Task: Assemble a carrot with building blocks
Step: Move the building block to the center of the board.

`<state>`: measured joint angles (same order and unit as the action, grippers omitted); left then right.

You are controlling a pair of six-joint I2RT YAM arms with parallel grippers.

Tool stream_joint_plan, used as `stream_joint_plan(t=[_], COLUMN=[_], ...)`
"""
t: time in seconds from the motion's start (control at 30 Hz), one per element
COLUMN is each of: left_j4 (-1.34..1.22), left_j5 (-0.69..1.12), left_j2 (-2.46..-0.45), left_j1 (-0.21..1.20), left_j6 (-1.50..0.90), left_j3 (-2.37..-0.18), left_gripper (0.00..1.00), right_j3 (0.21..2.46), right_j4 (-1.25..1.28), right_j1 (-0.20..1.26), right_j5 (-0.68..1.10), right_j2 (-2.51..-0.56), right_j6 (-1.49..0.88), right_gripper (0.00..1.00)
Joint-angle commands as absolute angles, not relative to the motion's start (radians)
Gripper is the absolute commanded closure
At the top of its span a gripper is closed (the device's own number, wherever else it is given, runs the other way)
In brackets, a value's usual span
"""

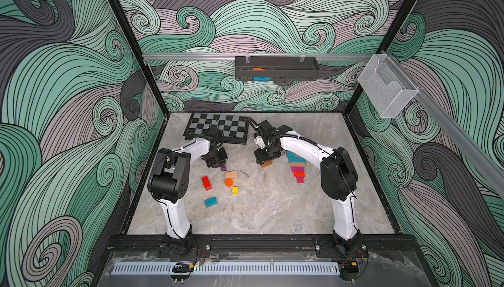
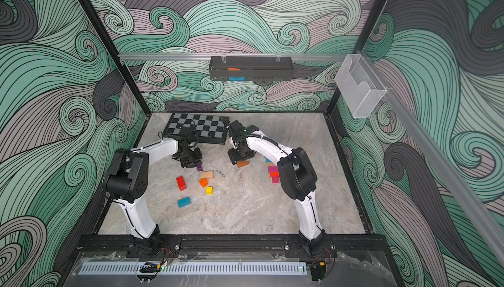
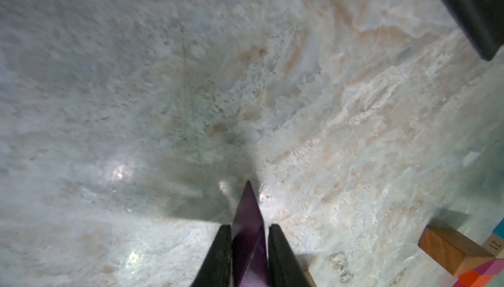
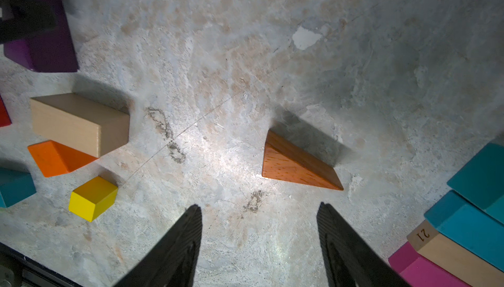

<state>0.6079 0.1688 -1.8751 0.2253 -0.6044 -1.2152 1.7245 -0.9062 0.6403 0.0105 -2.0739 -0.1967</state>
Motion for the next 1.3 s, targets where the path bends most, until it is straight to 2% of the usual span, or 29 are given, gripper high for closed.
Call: stream_joint_plan(t=[0.0,0.4,0.7,0.77,0.93,1.27], left_j4=[0.608,0.578,0.572,0.571,0.562,0.518], left_j5=[0.161,0.176,0.189,0.191,0.205,0.241], left_j2=[-1.875,-1.848,-1.823,-1.813,-1.794,-1.826], left_j1=[0.238,0.247,0.247,0.246,0.247,0.268], left_j6=[-0.580,-0.577,-0.563,-0.563,-0.562,-0.603], left_j3=[-1.250,-1.230,-1.210,-1.195,-1.150,-1.148], left_gripper=[0.74,0.72,0.56,0.58,0.68,0.77], right_j3=[1.733,1.745,1.781,1.787,1.790,1.749], right_j4=[-0.920,-0.969,-0.964,-0.959,-0.961,-0.961], right_j1=[0.645,0.585,0.543,0.541,0.549,0.550], right_j5=[0.012,0.068,0.133,0.152,0.126,0.067], right_j2=[-2.042,-2.044,-2.112,-2.126,-2.117,-2.060], right_j6=[-0.261,-0.715,-0.954,-0.974,-0.942,-0.842], right_gripper=[0.27,0.21,0.19,0.19,0.19,0.20])
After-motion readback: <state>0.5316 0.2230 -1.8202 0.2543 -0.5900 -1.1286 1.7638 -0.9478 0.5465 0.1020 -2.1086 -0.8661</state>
